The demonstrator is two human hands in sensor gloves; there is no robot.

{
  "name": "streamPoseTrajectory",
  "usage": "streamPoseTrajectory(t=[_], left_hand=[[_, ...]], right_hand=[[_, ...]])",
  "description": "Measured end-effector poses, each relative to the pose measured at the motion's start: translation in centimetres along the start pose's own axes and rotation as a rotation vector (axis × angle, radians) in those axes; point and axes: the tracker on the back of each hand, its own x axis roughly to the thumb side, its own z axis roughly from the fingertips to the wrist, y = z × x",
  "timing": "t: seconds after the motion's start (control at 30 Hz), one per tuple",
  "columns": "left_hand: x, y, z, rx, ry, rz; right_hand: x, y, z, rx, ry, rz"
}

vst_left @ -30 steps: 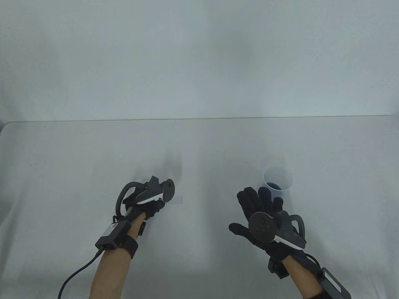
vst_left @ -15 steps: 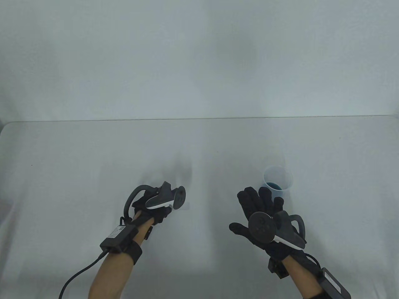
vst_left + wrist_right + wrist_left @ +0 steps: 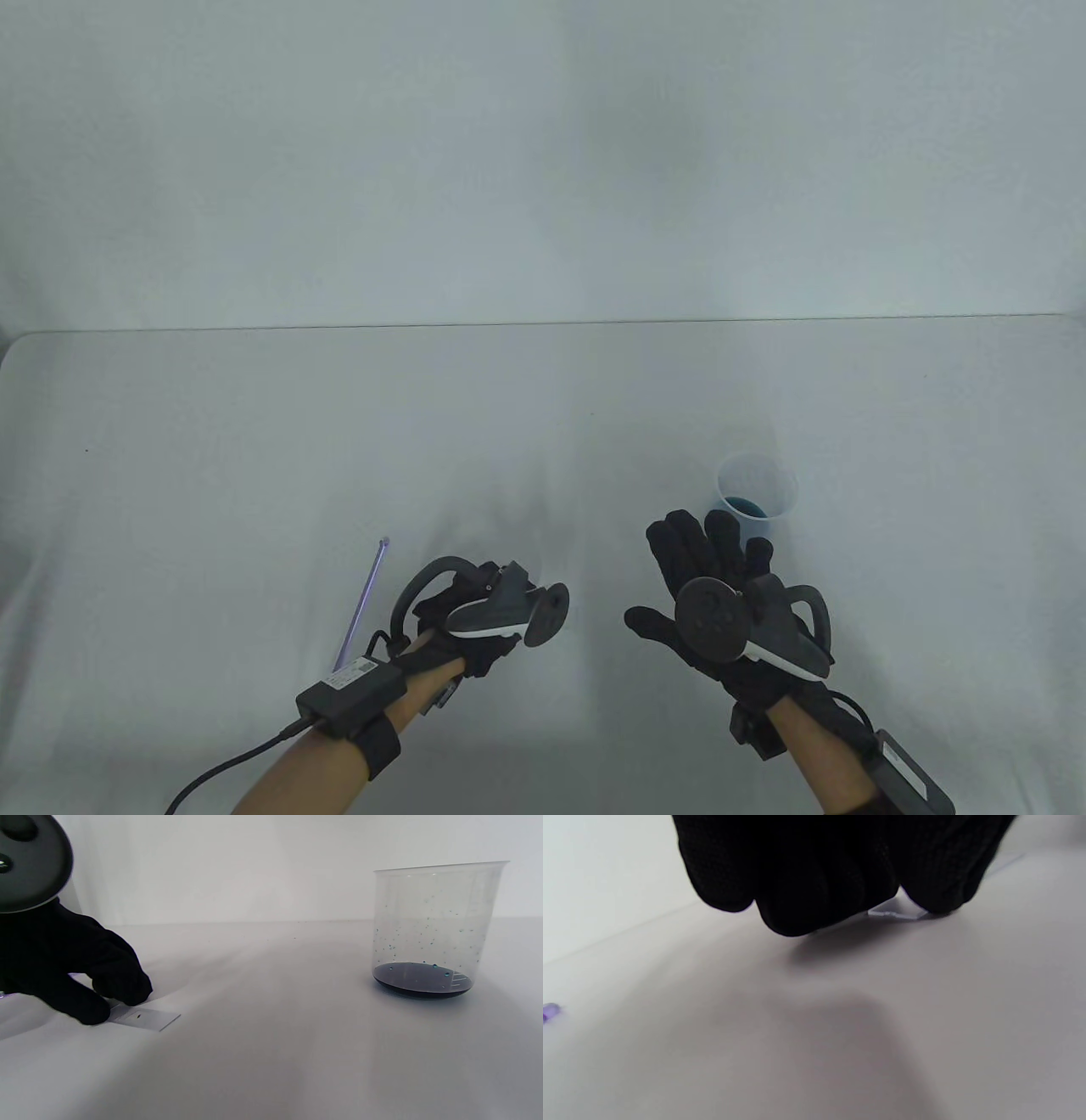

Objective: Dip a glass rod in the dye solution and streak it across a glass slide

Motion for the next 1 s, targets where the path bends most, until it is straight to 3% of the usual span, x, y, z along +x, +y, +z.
streamPoseTrajectory(t=[0.47,1.0], left_hand=[[4.1,0.0,3.1,0.026,-0.132,-0.025],[4.0,0.1,3.4,-0.005,-0.136,0.001]], right_hand=[[0.0,0.0,0.0,0.005,0.004,0.0],[0.0,0.0,-0.1,0.002,0.0,-0.004]])
